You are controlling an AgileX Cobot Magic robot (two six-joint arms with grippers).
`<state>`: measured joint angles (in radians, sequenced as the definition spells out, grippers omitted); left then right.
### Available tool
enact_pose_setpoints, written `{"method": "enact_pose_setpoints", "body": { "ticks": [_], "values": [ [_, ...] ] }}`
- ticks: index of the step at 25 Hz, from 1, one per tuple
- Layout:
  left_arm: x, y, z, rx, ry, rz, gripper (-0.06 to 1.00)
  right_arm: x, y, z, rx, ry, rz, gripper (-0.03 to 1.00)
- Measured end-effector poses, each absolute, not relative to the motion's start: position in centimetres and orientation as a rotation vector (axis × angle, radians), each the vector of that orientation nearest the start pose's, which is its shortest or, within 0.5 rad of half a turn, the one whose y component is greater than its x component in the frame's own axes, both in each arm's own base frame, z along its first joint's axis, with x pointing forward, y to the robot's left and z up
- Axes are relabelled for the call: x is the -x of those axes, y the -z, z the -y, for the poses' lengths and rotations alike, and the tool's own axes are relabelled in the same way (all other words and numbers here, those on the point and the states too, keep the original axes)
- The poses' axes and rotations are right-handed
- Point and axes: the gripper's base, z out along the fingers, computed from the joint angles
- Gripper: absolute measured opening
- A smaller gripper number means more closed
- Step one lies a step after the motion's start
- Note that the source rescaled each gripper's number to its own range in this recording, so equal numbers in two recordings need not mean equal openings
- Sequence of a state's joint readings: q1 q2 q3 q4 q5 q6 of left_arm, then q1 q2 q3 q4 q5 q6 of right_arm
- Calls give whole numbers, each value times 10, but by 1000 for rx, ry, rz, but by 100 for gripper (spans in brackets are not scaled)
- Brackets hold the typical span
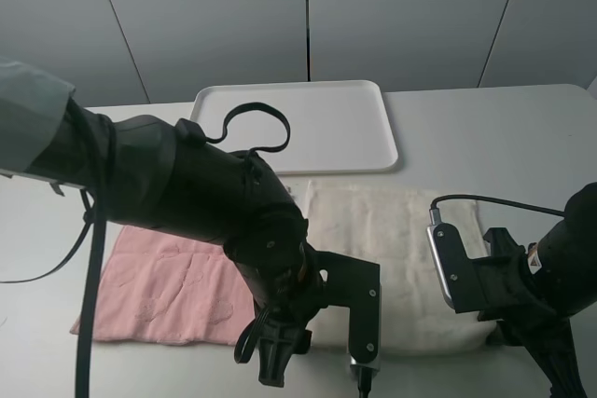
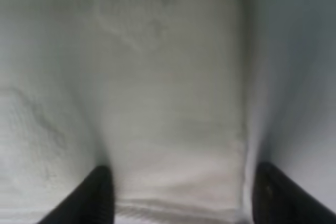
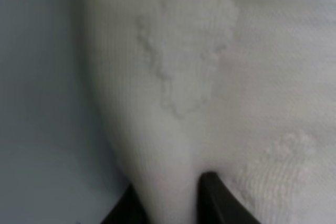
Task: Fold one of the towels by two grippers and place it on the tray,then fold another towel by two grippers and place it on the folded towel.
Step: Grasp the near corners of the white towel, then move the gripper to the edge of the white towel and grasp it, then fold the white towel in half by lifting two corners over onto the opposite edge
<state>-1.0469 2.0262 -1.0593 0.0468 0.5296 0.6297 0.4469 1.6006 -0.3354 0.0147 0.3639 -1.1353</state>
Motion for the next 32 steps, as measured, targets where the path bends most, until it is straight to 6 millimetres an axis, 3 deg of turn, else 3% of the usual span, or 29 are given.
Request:
{"method": "enact_pose_setpoints", "body": {
  "ticks": [6,9,11,22,32],
  "values": [
    [-178,-91,303,2522,-5,2159,22,-149,-90,-72,2187,4,-2210,21],
    [-178,-91,303,2524,-3,2157,2,-150,-90,-73,2147,-2,-2226,7],
    [-178,-91,303,2526,-2,2155,0,-149,-92,-74,2098,-13,-2252,2],
    [-178,-92,305,2402,-48,2296,0,-142,-111,-73,1796,-39,-2424,2],
    [-180,-134,310,2299,-171,2594,0,-137,-130,-74,1466,-101,-2573,1]
  ]
}}
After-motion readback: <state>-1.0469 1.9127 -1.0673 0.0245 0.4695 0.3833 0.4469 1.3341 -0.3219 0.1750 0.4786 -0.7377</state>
